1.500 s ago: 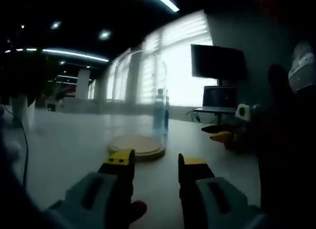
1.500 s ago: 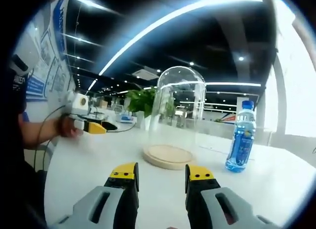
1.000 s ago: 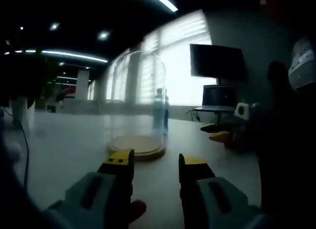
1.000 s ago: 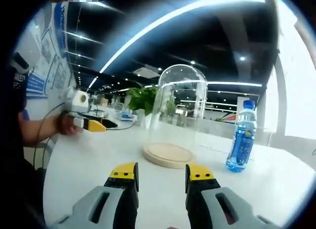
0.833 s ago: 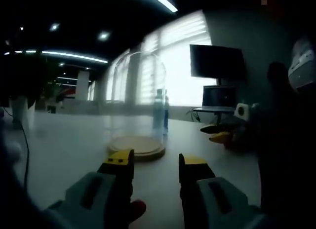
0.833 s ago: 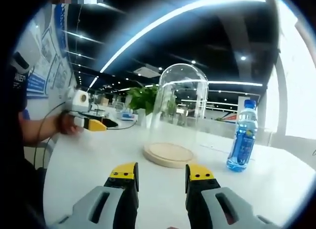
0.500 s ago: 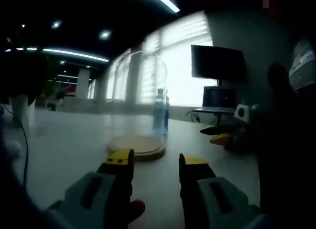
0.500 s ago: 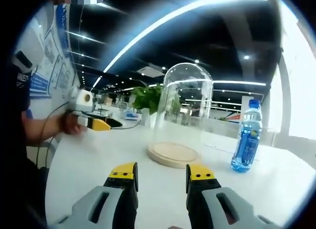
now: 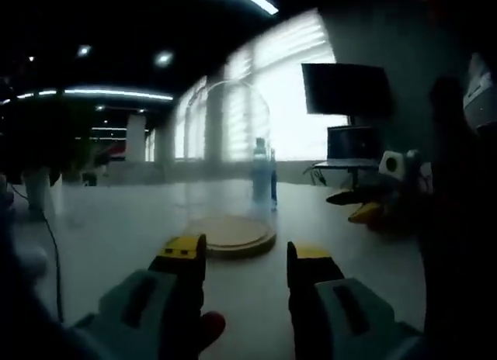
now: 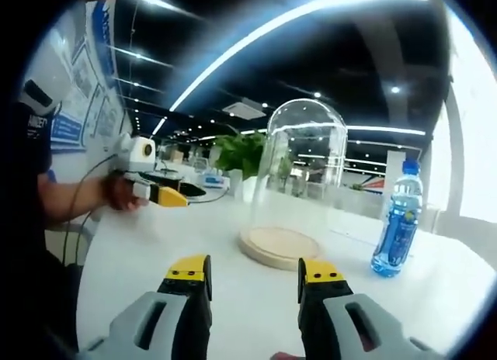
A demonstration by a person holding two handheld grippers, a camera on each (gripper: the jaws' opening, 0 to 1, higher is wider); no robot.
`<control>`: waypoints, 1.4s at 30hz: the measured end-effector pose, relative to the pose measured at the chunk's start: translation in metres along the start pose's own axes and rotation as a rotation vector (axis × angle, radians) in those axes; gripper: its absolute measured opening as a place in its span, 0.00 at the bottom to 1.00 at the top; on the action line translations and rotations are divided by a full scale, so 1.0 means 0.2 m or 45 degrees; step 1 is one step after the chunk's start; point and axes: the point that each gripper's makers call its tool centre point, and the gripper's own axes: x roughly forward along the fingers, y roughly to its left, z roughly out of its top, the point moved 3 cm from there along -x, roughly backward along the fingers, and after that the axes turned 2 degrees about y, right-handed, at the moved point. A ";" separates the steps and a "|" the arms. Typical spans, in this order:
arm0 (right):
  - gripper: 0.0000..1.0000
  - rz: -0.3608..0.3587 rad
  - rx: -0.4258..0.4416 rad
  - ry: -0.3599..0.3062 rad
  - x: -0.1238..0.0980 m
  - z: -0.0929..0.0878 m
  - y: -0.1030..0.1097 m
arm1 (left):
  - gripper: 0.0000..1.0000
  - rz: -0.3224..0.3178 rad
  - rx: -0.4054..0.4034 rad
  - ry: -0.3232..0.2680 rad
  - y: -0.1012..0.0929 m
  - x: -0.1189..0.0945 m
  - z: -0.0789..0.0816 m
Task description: Open the cover put in the Mizone put the cover back on
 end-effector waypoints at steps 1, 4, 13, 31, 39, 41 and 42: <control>0.38 -0.003 0.003 -0.003 0.00 0.01 -0.01 | 0.36 -0.005 -0.002 0.000 0.01 0.00 0.01; 0.38 -0.005 0.038 -0.017 0.02 0.04 -0.04 | 0.37 -0.010 -0.025 -0.019 0.03 0.00 0.04; 0.40 0.019 0.032 -0.045 0.11 0.13 -0.12 | 0.36 -0.056 -0.055 -0.049 0.06 0.05 0.11; 0.47 0.082 0.045 -0.032 0.32 0.19 -0.31 | 0.36 -0.078 -0.083 -0.077 0.25 0.25 0.21; 0.47 0.125 0.098 -0.042 0.37 0.18 -0.38 | 0.41 -0.131 -0.094 -0.073 0.27 0.32 0.24; 0.47 0.153 0.123 -0.046 0.38 0.19 -0.38 | 0.41 -0.149 -0.076 -0.079 0.27 0.34 0.26; 0.47 0.157 0.131 -0.048 0.39 0.19 -0.39 | 0.41 -0.156 -0.065 -0.083 0.27 0.35 0.28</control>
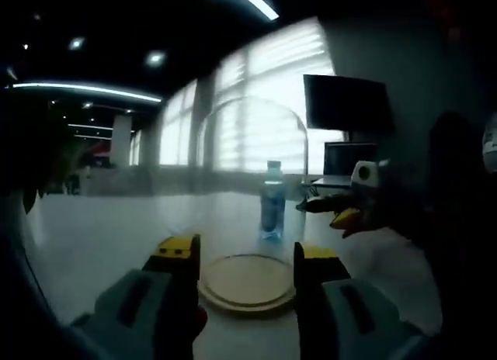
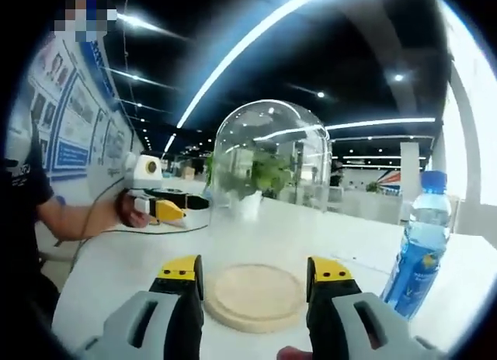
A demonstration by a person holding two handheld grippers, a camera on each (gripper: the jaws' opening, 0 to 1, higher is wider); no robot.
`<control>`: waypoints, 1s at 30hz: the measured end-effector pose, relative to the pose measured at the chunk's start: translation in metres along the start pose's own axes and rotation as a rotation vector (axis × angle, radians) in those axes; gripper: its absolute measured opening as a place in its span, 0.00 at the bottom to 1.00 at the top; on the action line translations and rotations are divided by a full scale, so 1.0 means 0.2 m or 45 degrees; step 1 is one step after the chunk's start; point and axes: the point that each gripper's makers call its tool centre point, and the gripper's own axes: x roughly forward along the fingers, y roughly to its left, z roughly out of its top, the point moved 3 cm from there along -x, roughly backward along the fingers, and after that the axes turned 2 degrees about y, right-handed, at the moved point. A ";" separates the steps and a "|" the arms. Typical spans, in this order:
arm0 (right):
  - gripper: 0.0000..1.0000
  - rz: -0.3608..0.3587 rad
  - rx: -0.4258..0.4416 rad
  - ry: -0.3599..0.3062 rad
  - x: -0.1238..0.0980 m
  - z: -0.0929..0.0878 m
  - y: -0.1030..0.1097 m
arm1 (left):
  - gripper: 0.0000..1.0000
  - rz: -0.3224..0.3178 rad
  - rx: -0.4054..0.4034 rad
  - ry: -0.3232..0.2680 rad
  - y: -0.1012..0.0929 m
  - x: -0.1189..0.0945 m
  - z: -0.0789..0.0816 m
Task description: Open the cover put in the Mizone put the cover back on
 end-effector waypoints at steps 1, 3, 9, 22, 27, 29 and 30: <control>0.47 0.002 0.007 -0.002 0.01 0.00 0.00 | 0.42 -0.023 0.009 0.006 -0.01 0.01 0.01; 0.48 0.019 0.011 -0.009 0.02 0.02 -0.01 | 0.43 -0.045 0.026 0.008 -0.01 0.03 0.02; 0.51 0.032 0.029 -0.002 0.07 0.04 -0.05 | 0.45 -0.090 0.026 0.024 0.00 0.11 0.07; 0.52 0.152 0.068 0.000 0.16 0.09 -0.13 | 0.48 -0.180 0.052 0.052 0.07 0.21 0.15; 0.56 0.197 -0.018 0.022 0.18 0.14 -0.12 | 0.50 -0.237 0.046 0.073 0.08 0.24 0.16; 0.58 0.208 -0.025 0.028 0.20 0.16 -0.12 | 0.51 -0.249 0.051 0.070 0.08 0.25 0.15; 0.59 0.219 -0.021 0.030 0.20 0.16 -0.13 | 0.51 -0.264 0.051 0.079 0.08 0.26 0.16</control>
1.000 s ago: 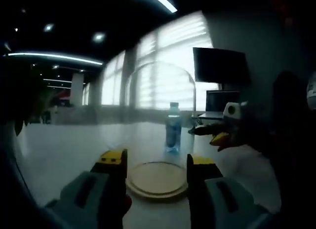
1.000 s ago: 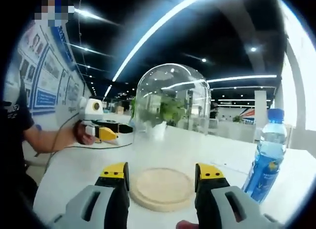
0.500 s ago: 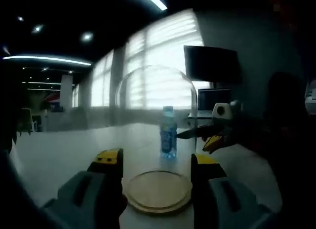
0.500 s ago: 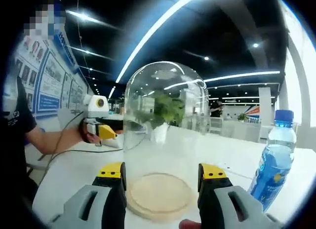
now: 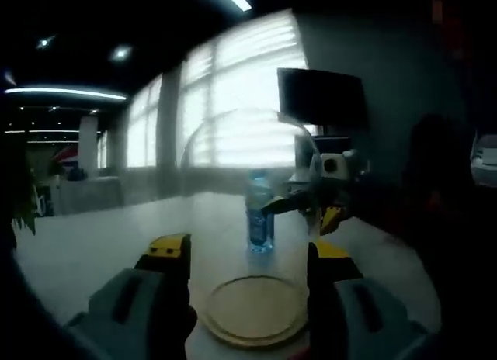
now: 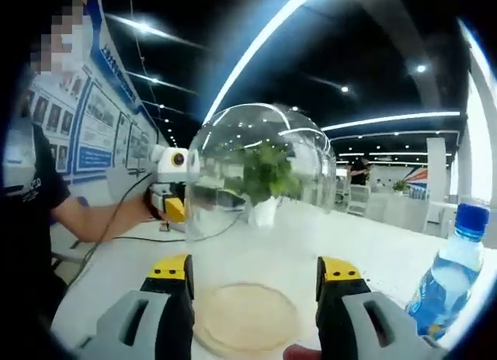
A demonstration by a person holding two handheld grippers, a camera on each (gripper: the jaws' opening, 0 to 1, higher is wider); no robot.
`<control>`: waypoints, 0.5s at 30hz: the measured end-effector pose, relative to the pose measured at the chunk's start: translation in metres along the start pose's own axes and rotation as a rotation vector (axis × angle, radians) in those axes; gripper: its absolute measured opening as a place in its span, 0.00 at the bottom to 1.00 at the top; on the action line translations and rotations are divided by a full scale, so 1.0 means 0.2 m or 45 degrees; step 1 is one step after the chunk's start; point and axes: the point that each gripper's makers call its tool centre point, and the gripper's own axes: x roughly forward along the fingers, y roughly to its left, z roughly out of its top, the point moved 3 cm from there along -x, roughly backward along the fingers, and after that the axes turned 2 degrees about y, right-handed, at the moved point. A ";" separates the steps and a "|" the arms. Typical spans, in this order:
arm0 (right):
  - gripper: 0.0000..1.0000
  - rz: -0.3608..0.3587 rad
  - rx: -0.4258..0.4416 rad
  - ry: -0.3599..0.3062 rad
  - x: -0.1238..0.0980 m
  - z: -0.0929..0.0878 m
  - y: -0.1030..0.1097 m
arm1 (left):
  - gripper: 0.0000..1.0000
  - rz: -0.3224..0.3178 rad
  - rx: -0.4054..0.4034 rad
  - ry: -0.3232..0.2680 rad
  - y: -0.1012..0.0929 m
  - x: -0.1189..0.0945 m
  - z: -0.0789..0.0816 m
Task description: Open the cover put in the Mizone put the cover back on
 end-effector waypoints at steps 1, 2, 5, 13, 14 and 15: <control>0.60 0.012 0.007 0.004 0.00 0.00 -0.01 | 0.51 -0.014 -0.005 0.000 0.00 0.01 0.01; 0.61 0.027 0.015 0.008 0.01 0.01 -0.01 | 0.52 -0.037 -0.023 0.007 0.00 0.01 0.01; 0.63 0.080 0.066 0.009 0.01 0.02 -0.03 | 0.53 -0.066 -0.025 0.034 0.02 0.02 0.02; 0.66 0.210 0.111 0.050 0.05 0.03 -0.06 | 0.55 -0.195 -0.111 0.029 0.07 0.05 0.03; 0.67 0.221 0.103 0.063 0.06 0.03 -0.06 | 0.55 -0.204 -0.111 0.036 0.07 0.05 0.03; 0.68 0.230 0.085 0.067 0.06 0.02 -0.06 | 0.56 -0.216 -0.115 0.046 0.08 0.06 0.03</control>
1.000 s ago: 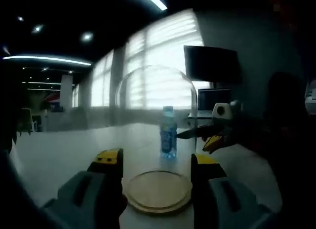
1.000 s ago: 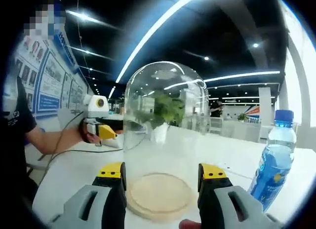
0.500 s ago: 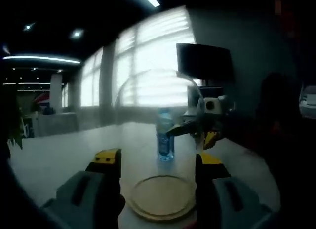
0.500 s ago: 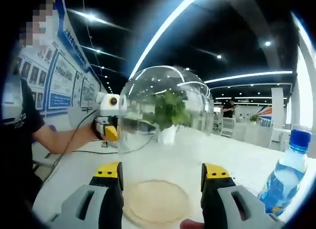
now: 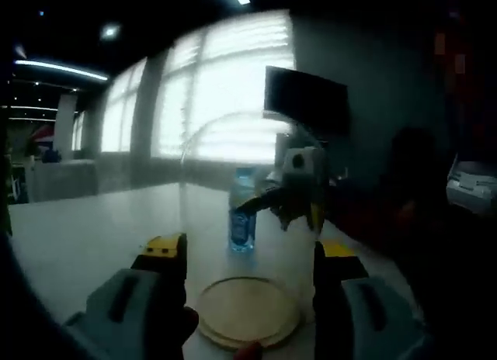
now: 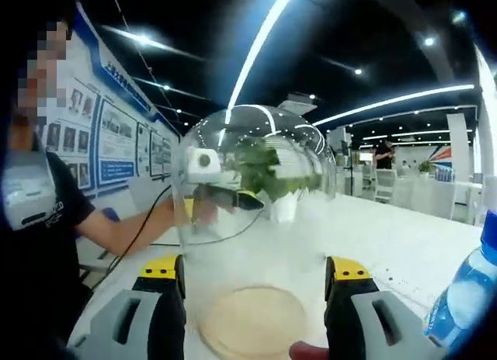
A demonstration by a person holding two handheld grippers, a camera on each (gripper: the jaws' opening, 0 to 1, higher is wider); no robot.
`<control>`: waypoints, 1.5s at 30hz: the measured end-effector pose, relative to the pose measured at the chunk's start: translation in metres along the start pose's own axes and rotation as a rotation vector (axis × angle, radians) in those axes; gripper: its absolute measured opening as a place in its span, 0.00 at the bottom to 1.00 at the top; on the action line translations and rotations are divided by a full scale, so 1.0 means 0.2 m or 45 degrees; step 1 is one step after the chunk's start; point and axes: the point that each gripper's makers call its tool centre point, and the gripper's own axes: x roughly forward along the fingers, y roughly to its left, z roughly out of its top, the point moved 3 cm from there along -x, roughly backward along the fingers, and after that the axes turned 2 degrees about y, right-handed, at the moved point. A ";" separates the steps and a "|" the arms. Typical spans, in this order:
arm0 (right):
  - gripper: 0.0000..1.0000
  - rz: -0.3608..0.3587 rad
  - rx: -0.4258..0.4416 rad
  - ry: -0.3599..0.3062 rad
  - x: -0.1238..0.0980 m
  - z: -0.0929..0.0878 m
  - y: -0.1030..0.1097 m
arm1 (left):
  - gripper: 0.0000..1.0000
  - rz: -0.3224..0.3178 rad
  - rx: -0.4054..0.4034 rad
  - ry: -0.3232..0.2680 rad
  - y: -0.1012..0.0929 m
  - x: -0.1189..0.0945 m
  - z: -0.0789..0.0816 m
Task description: Open the cover put in the Mizone put the cover back on
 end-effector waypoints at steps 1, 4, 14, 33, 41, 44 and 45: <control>0.69 0.002 -0.012 -0.003 0.00 0.00 0.00 | 0.57 -0.010 0.004 0.009 0.00 0.01 0.00; 0.69 0.011 -0.022 -0.034 0.00 -0.01 0.00 | 0.58 -0.033 0.018 0.029 0.00 0.02 -0.01; 0.74 0.041 0.031 -0.082 0.05 -0.02 0.00 | 0.56 -0.053 0.124 0.119 -0.01 0.01 -0.04; 0.76 0.078 0.014 -0.103 0.08 -0.05 0.00 | 0.61 -0.111 -0.014 0.034 -0.02 0.03 -0.07; 0.79 0.094 0.017 -0.134 0.11 -0.05 -0.01 | 0.61 -0.115 -0.003 0.026 -0.02 0.03 -0.07; 0.80 0.095 0.016 -0.138 0.11 -0.05 -0.01 | 0.61 -0.116 -0.001 0.032 -0.02 0.03 -0.07; 0.80 0.095 0.015 -0.138 0.11 -0.05 -0.01 | 0.61 -0.115 0.001 0.033 -0.02 0.03 -0.07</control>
